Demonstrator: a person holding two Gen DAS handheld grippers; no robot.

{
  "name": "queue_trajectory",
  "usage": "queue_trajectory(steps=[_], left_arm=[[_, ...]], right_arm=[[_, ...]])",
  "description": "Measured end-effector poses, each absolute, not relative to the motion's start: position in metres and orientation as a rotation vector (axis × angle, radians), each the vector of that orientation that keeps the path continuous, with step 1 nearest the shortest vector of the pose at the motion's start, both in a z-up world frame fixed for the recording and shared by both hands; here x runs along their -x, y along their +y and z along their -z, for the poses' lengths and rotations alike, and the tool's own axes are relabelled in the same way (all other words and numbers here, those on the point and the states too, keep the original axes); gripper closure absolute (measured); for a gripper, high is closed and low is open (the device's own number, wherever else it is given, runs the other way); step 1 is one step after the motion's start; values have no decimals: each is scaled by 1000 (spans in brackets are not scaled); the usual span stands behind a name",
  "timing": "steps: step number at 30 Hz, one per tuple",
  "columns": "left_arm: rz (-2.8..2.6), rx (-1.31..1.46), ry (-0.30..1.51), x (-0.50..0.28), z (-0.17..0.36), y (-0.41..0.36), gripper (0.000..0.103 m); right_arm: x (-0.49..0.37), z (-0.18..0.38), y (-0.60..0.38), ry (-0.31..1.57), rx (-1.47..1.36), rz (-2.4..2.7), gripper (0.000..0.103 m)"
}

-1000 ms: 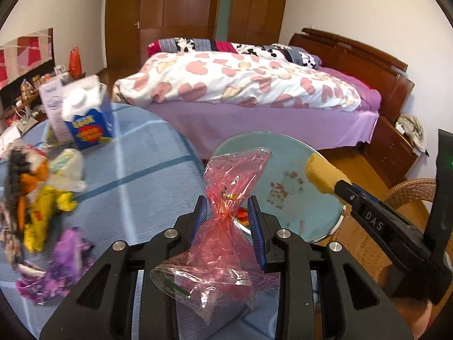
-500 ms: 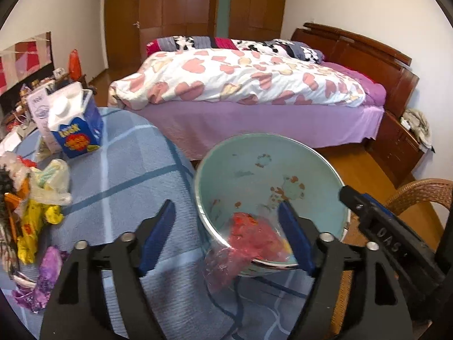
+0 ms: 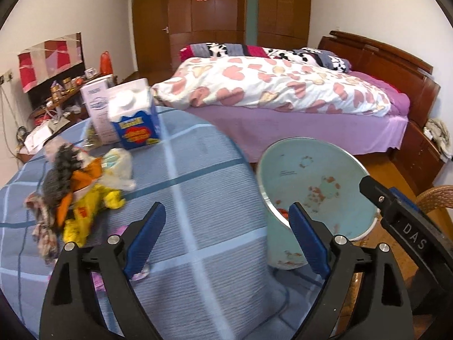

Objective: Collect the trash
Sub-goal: 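Carry the pink bag and yellow sponge over the teal bin and open both tools, then grasp the purple wrapper on the tablecloth with the right tool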

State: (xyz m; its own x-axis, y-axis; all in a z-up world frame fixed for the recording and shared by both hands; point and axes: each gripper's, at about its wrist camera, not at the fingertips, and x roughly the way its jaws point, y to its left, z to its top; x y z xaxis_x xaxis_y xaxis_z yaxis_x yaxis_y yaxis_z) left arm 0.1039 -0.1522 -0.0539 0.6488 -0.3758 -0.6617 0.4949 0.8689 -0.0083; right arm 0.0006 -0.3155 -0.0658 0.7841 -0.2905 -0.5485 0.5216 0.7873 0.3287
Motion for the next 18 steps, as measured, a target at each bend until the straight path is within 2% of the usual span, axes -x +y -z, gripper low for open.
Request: queue_trajectory(steps=[18], left_arm=[[297,-108,700,-107,46,-53,12]], right_arm=[[-30,50,-234,539,-384,284,40]])
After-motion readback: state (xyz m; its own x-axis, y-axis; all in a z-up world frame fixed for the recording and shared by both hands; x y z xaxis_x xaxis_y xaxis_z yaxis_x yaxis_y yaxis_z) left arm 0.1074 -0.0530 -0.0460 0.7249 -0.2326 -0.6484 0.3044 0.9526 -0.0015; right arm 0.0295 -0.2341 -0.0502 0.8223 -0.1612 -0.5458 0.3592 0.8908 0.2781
